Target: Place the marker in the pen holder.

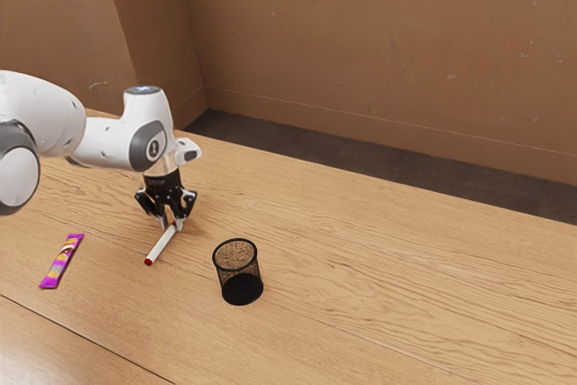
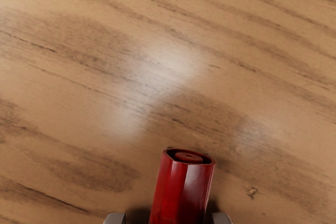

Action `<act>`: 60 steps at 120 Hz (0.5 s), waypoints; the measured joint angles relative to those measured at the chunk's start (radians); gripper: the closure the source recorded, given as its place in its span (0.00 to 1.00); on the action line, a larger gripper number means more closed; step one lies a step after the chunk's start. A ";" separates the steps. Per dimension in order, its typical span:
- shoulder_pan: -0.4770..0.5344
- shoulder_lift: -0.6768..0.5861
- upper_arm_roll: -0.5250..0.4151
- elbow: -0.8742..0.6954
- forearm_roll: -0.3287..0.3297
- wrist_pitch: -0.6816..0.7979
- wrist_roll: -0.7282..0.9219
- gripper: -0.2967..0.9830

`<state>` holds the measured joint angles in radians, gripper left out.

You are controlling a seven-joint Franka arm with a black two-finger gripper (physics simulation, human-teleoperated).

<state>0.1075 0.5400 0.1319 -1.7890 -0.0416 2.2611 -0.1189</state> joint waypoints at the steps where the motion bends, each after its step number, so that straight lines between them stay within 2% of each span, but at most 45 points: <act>1: 0.000 0.000 0.000 0.000 0.000 0.000 -0.001 0.66; 41: 0.000 -0.015 0.000 -0.016 0.014 0.008 -0.045 0.82; 60: -0.020 -0.244 -0.001 -0.167 0.024 0.007 -0.062 0.84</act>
<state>0.0879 0.2959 0.1313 -1.9561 -0.0173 2.2684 -0.1810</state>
